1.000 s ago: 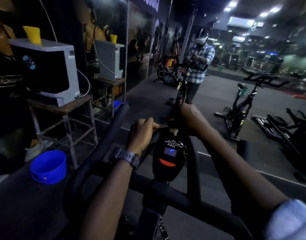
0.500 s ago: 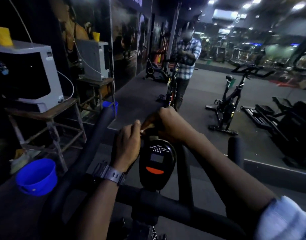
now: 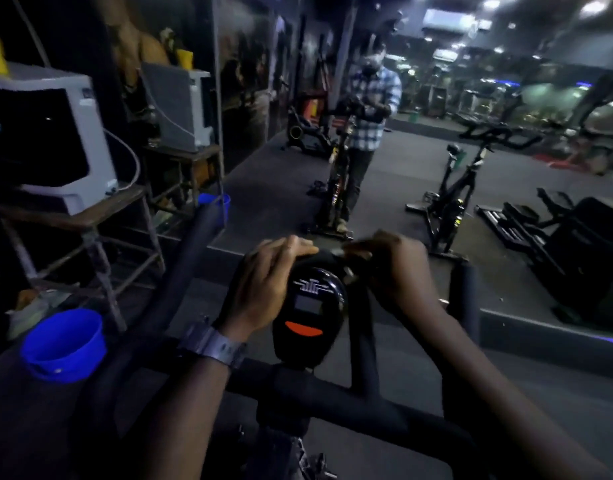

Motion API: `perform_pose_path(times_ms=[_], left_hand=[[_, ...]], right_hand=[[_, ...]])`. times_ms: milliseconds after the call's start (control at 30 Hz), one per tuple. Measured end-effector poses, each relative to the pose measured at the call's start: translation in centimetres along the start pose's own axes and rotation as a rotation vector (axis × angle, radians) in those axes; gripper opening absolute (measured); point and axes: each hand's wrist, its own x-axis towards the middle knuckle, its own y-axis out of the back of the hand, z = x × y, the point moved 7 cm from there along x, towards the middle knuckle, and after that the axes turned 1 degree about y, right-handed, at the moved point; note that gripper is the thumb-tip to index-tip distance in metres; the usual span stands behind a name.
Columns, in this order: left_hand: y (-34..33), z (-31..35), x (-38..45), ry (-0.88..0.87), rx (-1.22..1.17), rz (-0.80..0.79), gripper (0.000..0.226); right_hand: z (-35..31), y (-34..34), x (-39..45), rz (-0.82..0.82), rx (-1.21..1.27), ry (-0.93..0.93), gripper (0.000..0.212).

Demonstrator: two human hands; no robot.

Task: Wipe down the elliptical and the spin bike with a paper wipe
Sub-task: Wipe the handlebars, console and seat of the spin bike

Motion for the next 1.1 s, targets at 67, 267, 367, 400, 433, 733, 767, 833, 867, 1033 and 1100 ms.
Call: perform_pose_path(times_ms=[67,267,367,400,433,733,767,833,867,1033,1100], left_hand=[[-0.2,-0.9,0.0,0.037,-0.108,-0.034,0.066],[0.3,-0.1,-0.5,0.002,-0.065,-0.030,0.079],[0.2,-0.3,-0.2,0.005,-0.055,-0.042,0.085],[0.1,-0.5,-0.2,0.000,-0.064,-0.046,0.084],[0.1,-0.5,-0.2,-0.007,-0.073,-0.047,0.083],[0.1,-0.6,-0.8,0.000,-0.090,-0.026,0.081],[0.1,-0.6,-0.8,-0.002,-0.086,-0.023,0.081],[0.1,-0.4,-0.6,-0.013,-0.071,-0.020,0.081],[0.1,-0.4,-0.5,-0.018,-0.069,-0.021,0.080],[0.1,-0.8,-0.3,-0.028,-0.065,-0.028,0.084],[0.2,-0.8,-0.4,-0.022,-0.063,-0.031,0.087]], right_hand=[[0.9,-0.4,1.4,0.011,-0.001,-0.052,0.015],[-0.5,0.7,-9.1,0.038,0.073,-0.021,0.007],[-1.8,0.5,-12.8,0.018,0.079,0.007,0.018],[-2.0,0.3,-12.4,0.004,0.059,0.033,0.020],[-2.1,0.0,-11.2,-0.011,0.035,0.058,0.019],[-3.6,-1.2,-11.5,-0.063,0.022,0.160,0.020],[-3.9,-0.9,-13.4,-0.098,0.071,0.173,0.017],[-3.2,-0.5,-14.2,-0.097,0.116,0.152,0.017],[-2.7,-0.3,-13.2,-0.064,0.109,0.116,0.018],[-0.3,0.1,-5.3,0.122,0.120,-0.033,0.016],[-0.4,-0.1,-5.5,0.131,0.102,-0.025,0.019]])
